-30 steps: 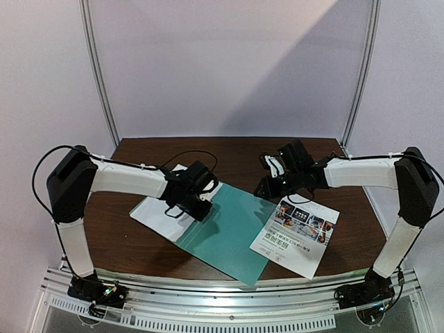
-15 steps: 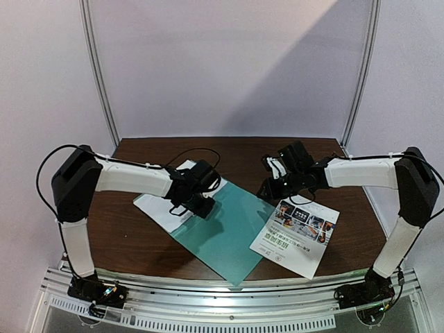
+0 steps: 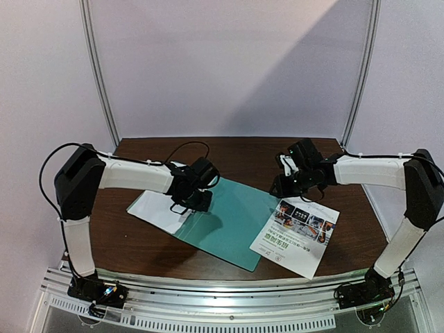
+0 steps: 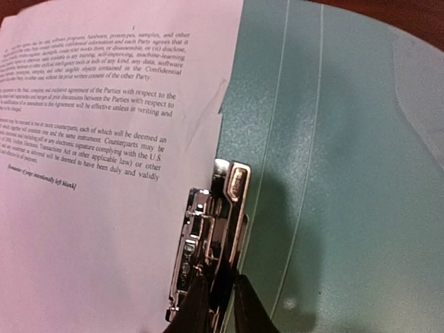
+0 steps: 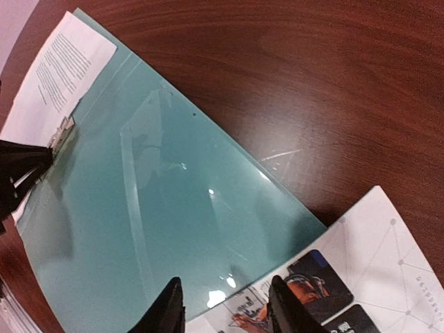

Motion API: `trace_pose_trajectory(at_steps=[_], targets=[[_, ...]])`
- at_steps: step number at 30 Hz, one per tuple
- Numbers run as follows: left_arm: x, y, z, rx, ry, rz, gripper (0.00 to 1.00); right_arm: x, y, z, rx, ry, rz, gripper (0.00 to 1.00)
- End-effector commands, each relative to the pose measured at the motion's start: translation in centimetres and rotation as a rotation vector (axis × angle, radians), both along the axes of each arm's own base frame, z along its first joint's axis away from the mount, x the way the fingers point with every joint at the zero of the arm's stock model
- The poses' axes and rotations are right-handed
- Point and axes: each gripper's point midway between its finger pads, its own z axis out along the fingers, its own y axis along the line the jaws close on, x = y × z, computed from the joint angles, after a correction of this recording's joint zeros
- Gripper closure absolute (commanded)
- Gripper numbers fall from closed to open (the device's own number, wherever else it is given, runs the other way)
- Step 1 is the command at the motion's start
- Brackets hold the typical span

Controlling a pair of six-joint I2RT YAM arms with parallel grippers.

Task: Put the files into the folder

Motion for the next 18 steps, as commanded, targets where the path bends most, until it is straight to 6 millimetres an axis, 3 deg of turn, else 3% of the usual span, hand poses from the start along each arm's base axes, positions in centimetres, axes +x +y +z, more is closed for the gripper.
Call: trace_pose_trajectory(at_steps=[1, 10, 18], targets=[[0.4, 1.7, -0.8, 0.014, 0.028, 0.072, 0.84, -1.2, -4.1, -0.6, -0.091, 0.03, -0.104, 0.54], [1.4, 0.3, 3.5, -0.054, -0.059, 0.01, 0.5, -4.7, -12.3, -0.6, -0.15, 0.091, -0.329, 0.02], [1.7, -2.6, 10.5, -0.131, -0.181, -0.109, 0.23, -7.3, -18.1, -1.4, 0.01, 0.181, -0.522, 0.01]])
